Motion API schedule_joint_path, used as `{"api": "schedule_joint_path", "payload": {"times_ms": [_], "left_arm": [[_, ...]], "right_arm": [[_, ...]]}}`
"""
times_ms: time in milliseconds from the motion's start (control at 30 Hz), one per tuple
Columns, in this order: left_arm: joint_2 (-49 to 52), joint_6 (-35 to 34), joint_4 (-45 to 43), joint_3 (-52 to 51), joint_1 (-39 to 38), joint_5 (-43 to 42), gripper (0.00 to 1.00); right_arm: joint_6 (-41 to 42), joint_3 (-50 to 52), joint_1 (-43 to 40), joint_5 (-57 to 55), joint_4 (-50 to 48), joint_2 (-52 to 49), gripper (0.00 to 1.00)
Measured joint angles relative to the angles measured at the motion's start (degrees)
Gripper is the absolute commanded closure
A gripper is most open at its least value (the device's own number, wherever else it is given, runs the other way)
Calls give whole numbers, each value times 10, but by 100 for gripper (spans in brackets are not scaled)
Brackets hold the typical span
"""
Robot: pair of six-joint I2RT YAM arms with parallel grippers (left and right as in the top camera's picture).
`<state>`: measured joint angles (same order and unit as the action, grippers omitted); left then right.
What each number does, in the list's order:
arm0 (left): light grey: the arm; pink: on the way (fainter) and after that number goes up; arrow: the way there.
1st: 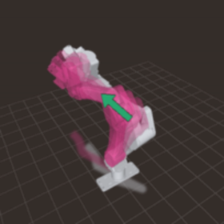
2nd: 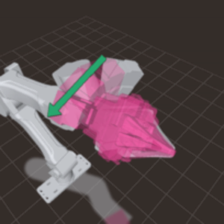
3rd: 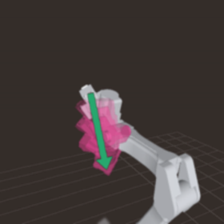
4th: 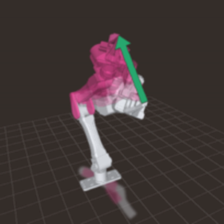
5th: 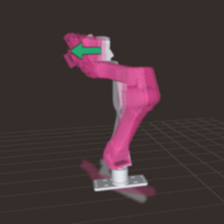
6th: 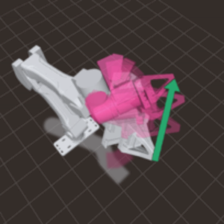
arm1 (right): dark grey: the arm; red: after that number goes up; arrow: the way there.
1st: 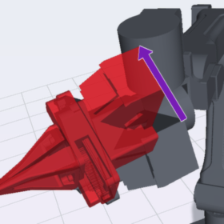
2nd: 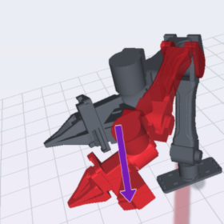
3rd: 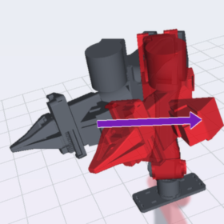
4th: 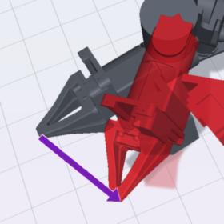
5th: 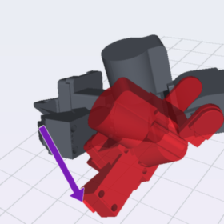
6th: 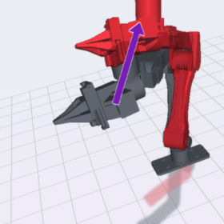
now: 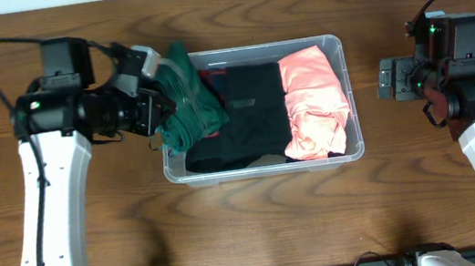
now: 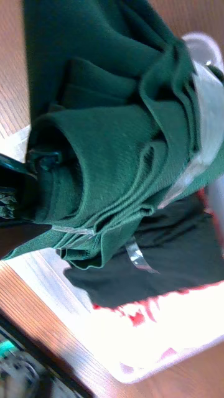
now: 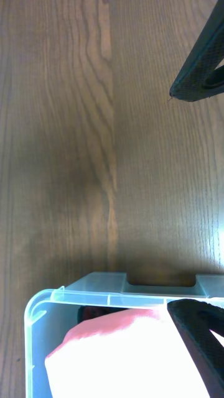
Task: Pack container
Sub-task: 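Carry the green garment into the bin's left side and release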
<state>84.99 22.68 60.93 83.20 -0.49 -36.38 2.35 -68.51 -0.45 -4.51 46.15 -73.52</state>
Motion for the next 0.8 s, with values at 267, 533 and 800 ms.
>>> {"api": "schedule_joint_path", "payload": {"times_ms": [267, 533, 800], "left_arm": [[57, 113, 59, 0, -5, 29, 94], [70, 162, 112, 37, 2, 36, 94], [68, 205, 129, 103, 11, -4, 94]], "right_arm": [[0, 0, 0, 0, 1, 0, 1], [0, 0, 0, 0, 1, 0, 1], [0, 0, 0, 0, 1, 0, 1]]}}
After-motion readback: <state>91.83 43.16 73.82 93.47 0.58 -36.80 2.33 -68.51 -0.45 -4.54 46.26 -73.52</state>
